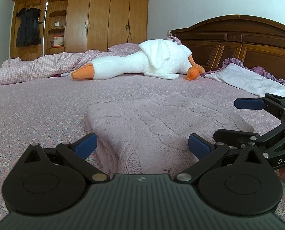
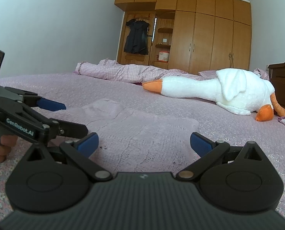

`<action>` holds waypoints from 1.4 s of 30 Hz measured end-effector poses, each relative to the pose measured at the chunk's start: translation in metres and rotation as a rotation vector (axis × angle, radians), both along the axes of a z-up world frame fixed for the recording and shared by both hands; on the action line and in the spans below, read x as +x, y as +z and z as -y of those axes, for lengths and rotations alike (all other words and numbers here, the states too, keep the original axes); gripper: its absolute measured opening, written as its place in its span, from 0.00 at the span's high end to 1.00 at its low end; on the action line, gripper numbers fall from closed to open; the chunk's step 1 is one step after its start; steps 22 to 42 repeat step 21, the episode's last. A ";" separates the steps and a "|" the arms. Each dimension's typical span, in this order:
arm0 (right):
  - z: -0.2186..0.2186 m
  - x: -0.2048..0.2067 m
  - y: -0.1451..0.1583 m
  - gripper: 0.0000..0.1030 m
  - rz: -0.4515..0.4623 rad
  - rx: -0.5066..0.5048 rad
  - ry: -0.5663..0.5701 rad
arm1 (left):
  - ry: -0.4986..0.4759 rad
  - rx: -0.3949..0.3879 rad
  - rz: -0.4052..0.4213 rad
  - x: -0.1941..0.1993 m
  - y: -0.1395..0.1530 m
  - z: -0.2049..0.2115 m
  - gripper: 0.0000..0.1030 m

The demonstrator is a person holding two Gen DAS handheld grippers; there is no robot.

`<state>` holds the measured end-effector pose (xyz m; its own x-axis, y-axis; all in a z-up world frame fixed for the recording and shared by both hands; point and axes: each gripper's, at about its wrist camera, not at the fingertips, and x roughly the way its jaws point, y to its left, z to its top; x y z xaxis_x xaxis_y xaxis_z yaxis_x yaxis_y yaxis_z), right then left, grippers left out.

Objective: Fold small clothes

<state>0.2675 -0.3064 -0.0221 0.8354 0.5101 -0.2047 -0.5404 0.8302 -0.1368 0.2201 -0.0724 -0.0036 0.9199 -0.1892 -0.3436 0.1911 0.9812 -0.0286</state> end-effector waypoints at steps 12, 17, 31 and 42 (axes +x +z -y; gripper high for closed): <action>0.000 0.001 -0.001 0.00 -0.018 0.007 -0.017 | 0.001 0.001 -0.004 0.000 0.000 0.000 0.00; -0.001 0.001 -0.001 0.00 -0.016 -0.005 -0.015 | 0.001 -0.003 -0.005 0.000 0.000 -0.001 0.00; -0.001 0.002 -0.001 0.00 -0.016 -0.010 -0.015 | 0.000 0.004 -0.003 0.001 0.000 0.000 0.00; -0.001 0.002 -0.001 0.00 -0.016 -0.010 -0.015 | 0.000 0.004 -0.003 0.001 0.000 0.000 0.00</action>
